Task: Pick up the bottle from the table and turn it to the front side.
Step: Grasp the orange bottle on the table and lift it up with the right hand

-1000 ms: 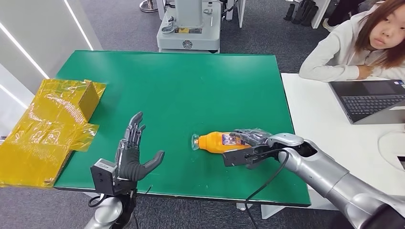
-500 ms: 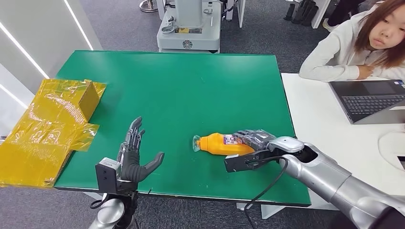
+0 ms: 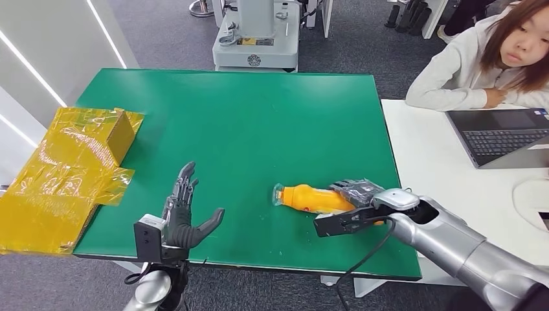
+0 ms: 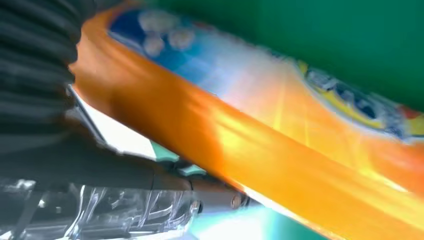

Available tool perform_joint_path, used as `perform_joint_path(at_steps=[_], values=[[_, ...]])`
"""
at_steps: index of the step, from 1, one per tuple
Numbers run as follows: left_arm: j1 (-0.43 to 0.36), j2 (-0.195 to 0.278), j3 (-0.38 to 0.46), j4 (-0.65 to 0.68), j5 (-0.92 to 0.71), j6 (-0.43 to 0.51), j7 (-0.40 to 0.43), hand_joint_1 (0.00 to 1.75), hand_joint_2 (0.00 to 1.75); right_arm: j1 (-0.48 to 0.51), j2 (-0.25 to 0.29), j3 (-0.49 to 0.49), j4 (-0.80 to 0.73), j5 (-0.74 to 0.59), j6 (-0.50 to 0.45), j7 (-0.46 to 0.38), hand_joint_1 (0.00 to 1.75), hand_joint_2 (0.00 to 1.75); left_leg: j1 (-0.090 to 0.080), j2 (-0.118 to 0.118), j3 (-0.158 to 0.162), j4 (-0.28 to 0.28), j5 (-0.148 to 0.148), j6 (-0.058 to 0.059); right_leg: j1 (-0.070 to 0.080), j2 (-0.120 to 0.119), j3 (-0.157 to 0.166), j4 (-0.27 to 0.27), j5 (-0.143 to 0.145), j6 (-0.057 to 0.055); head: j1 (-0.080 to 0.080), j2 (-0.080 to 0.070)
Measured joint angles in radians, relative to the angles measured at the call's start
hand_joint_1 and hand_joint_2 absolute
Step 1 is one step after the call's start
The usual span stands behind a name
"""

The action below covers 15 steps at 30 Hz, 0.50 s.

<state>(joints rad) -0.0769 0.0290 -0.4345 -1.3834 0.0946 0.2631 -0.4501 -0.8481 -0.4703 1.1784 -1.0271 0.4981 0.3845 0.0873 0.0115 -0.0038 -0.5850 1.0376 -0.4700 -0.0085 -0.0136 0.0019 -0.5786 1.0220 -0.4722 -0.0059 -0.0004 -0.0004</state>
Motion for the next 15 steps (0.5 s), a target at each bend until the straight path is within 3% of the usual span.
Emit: perform_joint_path(at_steps=[9,10,13,14,15], values=[[-0.003,-0.006,0.000,0.023,0.002,-0.011,0.000,0.00,1.75,0.028,-0.031,-0.002,-0.002,-0.018,-0.001,0.006,0.00,1.75,0.000,0.000,0.000,0.000,0.000,0.000,0.000,0.000,0.000,0.000,0.000,0.000,0.000,0.000],[-0.004,-0.008,0.000,0.024,0.002,-0.012,0.000,0.00,1.75,0.029,-0.033,-0.002,-0.002,-0.019,0.000,0.006,0.10,1.75,0.000,0.000,0.000,0.000,0.000,0.000,0.000,0.000,0.000,0.000,0.000,0.000,0.000,0.000],[-0.007,-0.011,0.000,0.025,0.002,-0.013,0.003,0.00,1.75,0.033,-0.040,-0.004,-0.005,-0.027,0.004,0.007,1.41,1.75,0.000,0.000,0.000,0.000,0.000,0.000,0.000,0.001,0.000,0.000,0.000,0.000,0.000,0.000],[-0.008,-0.011,0.000,0.025,0.002,-0.013,0.003,0.00,1.75,0.035,-0.042,-0.006,-0.007,-0.030,0.005,0.007,1.75,1.75,0.000,0.000,0.000,0.000,0.000,0.000,0.000,0.001,0.000,0.000,0.000,0.000,0.000,0.000],[-0.009,-0.011,0.000,0.025,0.002,-0.014,0.003,0.00,1.75,0.037,-0.044,-0.007,-0.010,-0.033,0.004,0.007,1.75,1.75,0.000,0.000,0.000,0.000,0.000,0.000,0.000,0.001,0.000,0.000,0.000,0.000,0.000,0.000]])
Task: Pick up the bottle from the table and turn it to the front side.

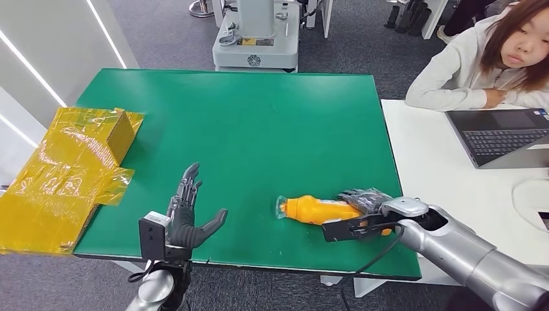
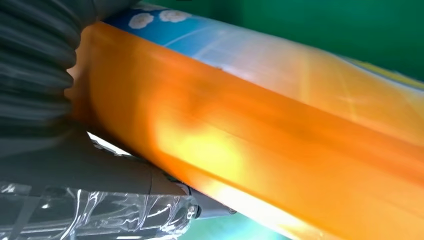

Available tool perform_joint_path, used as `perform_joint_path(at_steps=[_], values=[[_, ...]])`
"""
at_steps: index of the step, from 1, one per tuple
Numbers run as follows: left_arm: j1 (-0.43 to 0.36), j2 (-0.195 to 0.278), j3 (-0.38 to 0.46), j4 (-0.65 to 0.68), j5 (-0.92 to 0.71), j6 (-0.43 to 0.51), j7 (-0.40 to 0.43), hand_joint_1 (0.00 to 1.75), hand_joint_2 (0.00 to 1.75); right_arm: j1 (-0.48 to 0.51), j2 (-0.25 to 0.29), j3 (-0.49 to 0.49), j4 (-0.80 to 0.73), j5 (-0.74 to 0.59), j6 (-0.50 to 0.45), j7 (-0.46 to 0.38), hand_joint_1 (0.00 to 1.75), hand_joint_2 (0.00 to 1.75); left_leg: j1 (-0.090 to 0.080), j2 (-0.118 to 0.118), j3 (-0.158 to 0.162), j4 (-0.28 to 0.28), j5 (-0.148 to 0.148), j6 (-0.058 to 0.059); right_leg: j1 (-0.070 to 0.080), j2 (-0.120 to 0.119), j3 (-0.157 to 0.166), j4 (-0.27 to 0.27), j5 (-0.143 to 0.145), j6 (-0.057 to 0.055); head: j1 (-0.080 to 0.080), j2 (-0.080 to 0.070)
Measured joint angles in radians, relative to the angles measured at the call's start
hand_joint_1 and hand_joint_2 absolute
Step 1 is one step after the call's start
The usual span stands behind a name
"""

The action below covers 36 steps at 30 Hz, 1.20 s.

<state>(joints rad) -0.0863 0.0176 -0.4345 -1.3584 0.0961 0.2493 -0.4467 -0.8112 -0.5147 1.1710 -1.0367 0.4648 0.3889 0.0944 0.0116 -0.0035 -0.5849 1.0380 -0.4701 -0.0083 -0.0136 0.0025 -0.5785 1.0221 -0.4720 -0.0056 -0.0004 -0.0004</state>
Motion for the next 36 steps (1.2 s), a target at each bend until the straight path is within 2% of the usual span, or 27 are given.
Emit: perform_joint_path(at_steps=[6,17,19,22,28,32,36], values=[[-0.004,0.000,0.000,0.001,0.000,-0.004,0.000,0.00,1.75,0.016,-0.011,-0.020,-0.017,-0.021,-0.010,-0.003,1.58,1.75,0.000,0.000,0.000,0.000,0.000,0.000,0.000,0.000,0.000,0.000,0.000,0.000,0.000,0.000],[-0.004,0.001,0.000,0.006,0.000,-0.008,0.000,0.00,1.75,0.044,-0.027,-0.058,-0.035,-0.069,-0.023,-0.019,1.75,1.75,0.000,0.000,0.000,0.001,0.000,0.000,0.000,0.000,0.000,0.000,0.000,0.000,0.000,0.000],[-0.002,0.002,0.000,0.006,0.000,-0.009,0.000,0.00,1.75,0.066,-0.032,-0.073,-0.050,-0.072,-0.068,-0.028,1.75,1.75,0.000,0.000,0.000,0.001,0.000,0.000,0.000,0.000,0.000,0.000,0.000,0.000,0.000,0.000],[0.002,0.005,0.000,0.006,-0.003,-0.010,-0.003,0.00,1.75,0.134,-0.036,-0.121,-0.089,-0.083,-0.186,-0.054,1.75,1.75,0.000,-0.001,-0.001,0.001,0.000,0.000,0.000,-0.001,0.000,0.000,0.000,0.000,0.000,0.000],[-0.001,0.019,0.005,-0.025,-0.020,-0.023,-0.004,0.00,1.75,0.317,-0.032,-0.300,-0.219,-0.134,-0.379,-0.124,1.75,1.75,0.000,-0.004,-0.003,0.000,0.000,0.000,0.000,-0.004,0.000,0.000,0.000,0.000,0.000,0.000],[-0.018,0.032,0.008,-0.050,-0.030,-0.031,-0.004,0.00,1.75,0.421,-0.013,-0.417,-0.310,-0.142,-0.453,-0.170,1.75,1.75,0.000,-0.004,-0.003,0.000,0.000,0.000,0.000,-0.004,-0.001,0.000,0.000,0.000,0.000,0.000],[-0.032,0.041,0.008,-0.068,-0.038,-0.035,-0.004,0.00,1.75,0.483,0.008,-0.486,-0.366,-0.143,-0.484,-0.191,1.75,1.75,0.000,-0.004,-0.003,0.000,0.000,0.000,0.000,-0.004,-0.001,0.000,0.000,0.000,0.000,0.000]])
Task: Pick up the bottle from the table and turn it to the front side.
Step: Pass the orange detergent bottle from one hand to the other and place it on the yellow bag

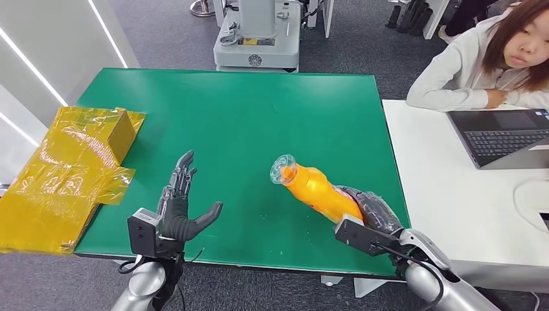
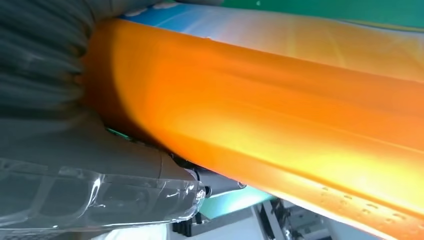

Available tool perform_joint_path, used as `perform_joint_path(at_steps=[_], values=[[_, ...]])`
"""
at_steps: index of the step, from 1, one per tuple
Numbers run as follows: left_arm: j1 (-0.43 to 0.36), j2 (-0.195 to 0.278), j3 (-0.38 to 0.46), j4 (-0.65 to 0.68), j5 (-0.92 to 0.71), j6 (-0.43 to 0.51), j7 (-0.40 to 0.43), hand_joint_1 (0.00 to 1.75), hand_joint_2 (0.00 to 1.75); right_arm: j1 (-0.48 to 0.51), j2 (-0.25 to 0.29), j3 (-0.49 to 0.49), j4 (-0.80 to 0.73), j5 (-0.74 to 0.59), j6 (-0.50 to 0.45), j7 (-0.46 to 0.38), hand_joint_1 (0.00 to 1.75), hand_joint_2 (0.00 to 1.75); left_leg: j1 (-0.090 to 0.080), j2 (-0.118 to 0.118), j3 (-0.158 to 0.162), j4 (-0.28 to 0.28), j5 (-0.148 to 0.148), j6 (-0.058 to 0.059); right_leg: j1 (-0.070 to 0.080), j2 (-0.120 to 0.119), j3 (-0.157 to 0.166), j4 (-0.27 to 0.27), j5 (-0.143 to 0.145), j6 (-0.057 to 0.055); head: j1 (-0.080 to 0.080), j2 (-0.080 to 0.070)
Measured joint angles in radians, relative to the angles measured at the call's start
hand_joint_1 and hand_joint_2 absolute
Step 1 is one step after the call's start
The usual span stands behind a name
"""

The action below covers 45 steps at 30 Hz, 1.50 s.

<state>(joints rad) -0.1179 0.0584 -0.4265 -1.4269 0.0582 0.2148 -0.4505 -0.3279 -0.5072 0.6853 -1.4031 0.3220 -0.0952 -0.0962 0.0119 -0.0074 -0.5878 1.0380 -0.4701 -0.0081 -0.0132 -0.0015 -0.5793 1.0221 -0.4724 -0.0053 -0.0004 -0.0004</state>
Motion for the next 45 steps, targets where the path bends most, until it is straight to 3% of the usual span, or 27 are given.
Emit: perform_joint_path(at_steps=[8,16,23,32,45], values=[[-0.060,0.014,0.000,-0.020,-0.003,-0.018,0.022,0.00,1.75,0.135,0.055,-0.130,-0.109,0.034,-0.092,-0.038,1.75,1.75,0.000,0.000,0.000,0.000,0.000,0.000,0.000,0.000,0.000,0.000,0.000,0.000,0.000,0.000],[-0.145,0.022,0.001,-0.035,-0.007,-0.091,0.112,0.00,1.75,0.195,0.119,-0.238,-0.196,0.042,-0.152,-0.128,1.75,1.75,0.000,0.000,0.000,0.000,0.000,0.000,0.000,0.000,-0.001,0.000,0.000,0.000,0.000,0.000],[-0.240,0.020,0.001,-0.032,0.033,-0.172,0.172,0.00,1.75,0.188,0.166,-0.252,-0.251,0.022,-0.143,-0.168,1.75,1.75,0.000,0.001,0.000,0.000,0.001,0.000,0.000,0.000,-0.001,0.000,0.000,0.000,0.000,0.000],[-0.312,0.013,-0.001,-0.029,0.101,-0.271,0.242,0.00,1.75,0.146,0.217,-0.225,-0.239,0.058,-0.108,-0.122,1.75,1.75,0.000,0.001,0.000,0.000,0.001,0.000,0.000,0.001,-0.001,0.000,0.000,0.000,0.000,0.000],[-0.356,0.030,-0.016,-0.029,0.228,-0.375,0.304,0.00,1.75,0.120,0.223,-0.277,-0.128,0.034,-0.177,-0.133,1.75,1.75,0.000,0.001,0.000,0.001,0.001,0.000,0.000,0.001,-0.001,0.000,0.000,0.000,0.000,0.000]])
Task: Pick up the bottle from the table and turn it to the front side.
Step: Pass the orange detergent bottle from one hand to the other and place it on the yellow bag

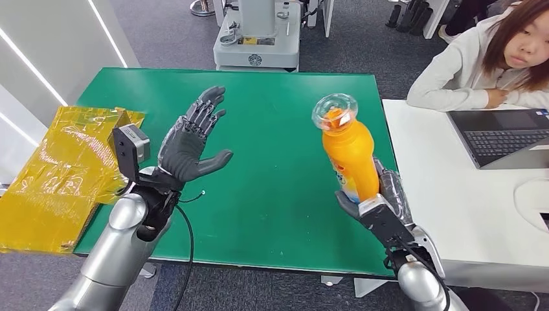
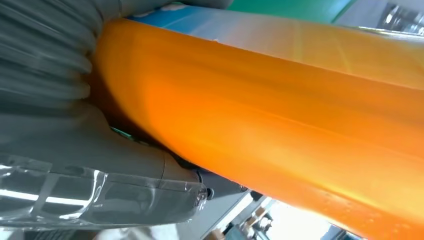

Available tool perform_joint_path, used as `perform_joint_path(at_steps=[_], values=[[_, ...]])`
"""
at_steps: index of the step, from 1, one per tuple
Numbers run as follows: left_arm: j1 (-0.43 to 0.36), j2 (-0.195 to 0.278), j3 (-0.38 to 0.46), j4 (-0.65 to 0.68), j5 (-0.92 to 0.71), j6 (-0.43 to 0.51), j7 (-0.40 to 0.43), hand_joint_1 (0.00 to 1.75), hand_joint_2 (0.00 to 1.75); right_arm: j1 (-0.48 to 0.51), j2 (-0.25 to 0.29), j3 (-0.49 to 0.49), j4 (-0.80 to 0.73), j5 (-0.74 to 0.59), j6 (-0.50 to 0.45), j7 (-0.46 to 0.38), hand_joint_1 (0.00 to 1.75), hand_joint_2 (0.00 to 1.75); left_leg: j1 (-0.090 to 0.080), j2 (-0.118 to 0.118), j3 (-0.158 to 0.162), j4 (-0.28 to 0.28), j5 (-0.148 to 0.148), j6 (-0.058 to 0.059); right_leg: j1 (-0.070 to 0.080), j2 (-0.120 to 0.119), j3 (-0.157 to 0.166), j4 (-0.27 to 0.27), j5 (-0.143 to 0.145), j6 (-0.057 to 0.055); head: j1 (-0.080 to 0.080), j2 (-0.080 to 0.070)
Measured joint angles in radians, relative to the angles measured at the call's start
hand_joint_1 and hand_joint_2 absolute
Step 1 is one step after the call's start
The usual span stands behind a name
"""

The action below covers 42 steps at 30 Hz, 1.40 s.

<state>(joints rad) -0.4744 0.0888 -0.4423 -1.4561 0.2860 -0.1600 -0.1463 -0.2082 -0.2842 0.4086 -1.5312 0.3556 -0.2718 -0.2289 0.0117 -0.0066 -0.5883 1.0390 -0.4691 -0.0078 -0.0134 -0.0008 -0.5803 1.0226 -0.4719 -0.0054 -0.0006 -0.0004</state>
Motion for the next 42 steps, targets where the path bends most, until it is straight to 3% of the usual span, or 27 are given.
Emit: perform_joint_path(at_steps=[7,18,35,42], values=[[-0.045,-0.011,-0.031,0.004,0.082,-0.006,0.028,0.00,1.75,-0.024,0.014,-0.016,0.025,-0.016,-0.001,-0.029,1.75,1.75,0.000,0.000,0.000,0.000,0.000,0.000,0.000,0.000,0.000,0.000,0.000,0.000,0.000,0.000],[-0.108,-0.050,-0.074,0.006,0.116,0.013,0.054,0.00,1.75,-0.144,0.099,0.059,0.107,-0.005,0.046,-0.026,1.75,1.75,0.000,0.001,0.000,0.000,0.001,0.000,0.000,0.001,0.000,0.001,0.000,0.000,0.000,0.000],[-0.127,-0.079,-0.097,0.011,0.135,0.007,0.067,0.00,1.75,-0.235,0.168,0.177,0.258,0.035,0.118,0.018,1.75,1.75,0.000,0.001,0.000,0.000,0.001,0.000,0.000,0.001,0.000,0.001,0.000,0.000,0.000,0.000],[-0.134,-0.089,-0.122,0.013,0.164,-0.011,0.076,0.00,1.75,-0.263,0.180,0.198,0.322,0.029,0.107,0.005,1.75,1.75,0.000,0.000,0.000,0.000,0.001,0.000,0.000,0.001,0.000,0.001,0.000,0.000,0.000,0.000]])
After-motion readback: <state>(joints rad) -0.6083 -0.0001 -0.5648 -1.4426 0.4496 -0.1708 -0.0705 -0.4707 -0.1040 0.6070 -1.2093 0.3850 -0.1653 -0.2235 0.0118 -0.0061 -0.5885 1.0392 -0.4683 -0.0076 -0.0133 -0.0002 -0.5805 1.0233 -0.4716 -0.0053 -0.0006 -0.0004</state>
